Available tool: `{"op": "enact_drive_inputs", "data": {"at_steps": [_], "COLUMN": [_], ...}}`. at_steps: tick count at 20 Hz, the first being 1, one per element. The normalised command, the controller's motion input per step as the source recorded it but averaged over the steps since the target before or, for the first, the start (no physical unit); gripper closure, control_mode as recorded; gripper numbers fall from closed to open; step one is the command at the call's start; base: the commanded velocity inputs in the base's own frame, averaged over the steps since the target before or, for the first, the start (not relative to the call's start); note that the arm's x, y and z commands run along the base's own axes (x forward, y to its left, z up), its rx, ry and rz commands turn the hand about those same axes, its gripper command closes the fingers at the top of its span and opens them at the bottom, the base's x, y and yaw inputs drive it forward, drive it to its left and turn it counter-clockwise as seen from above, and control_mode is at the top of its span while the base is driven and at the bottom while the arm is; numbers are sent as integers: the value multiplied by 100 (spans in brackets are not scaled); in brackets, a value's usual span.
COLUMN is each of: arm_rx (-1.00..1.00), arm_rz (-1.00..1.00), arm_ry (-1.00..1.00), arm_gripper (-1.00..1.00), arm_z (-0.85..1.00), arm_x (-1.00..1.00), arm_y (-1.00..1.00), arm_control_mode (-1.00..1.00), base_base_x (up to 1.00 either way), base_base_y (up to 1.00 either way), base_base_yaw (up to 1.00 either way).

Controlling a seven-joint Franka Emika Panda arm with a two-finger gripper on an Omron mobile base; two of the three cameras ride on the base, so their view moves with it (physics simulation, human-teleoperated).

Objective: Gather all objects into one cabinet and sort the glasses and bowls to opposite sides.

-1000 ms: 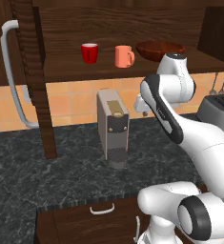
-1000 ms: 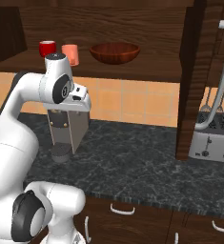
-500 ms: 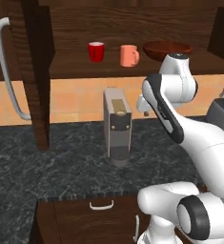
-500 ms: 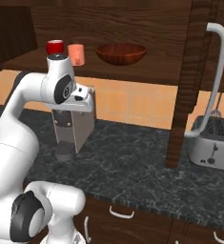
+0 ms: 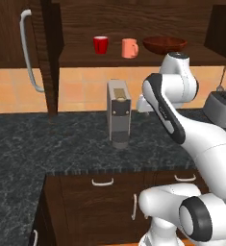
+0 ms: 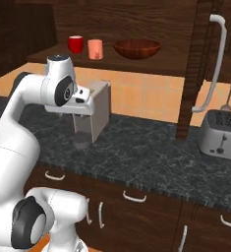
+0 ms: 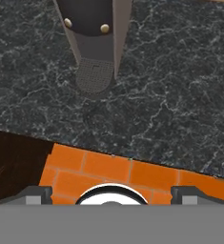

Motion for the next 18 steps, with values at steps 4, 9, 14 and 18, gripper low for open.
{"op": "enact_drive_inputs", "data": {"at_steps": [4, 9, 14, 18], "arm_rx": [0, 0, 0, 0], "arm_rz": [0, 0, 0, 0], "arm_ry": [0, 0, 0, 0], "arm_gripper": [-100, -100, -100, -100], "arm_z": [0, 0, 0, 0], "arm_x": [0, 0, 0, 0], "arm_y": [0, 0, 0, 0], "arm_control_mode": [100, 100, 100, 100], "base_base_x": [-21, -17, -53, -88], "base_base_y": [-18, -24, -16, -10], "base_base_yaw": [34, 33, 20, 17]}}
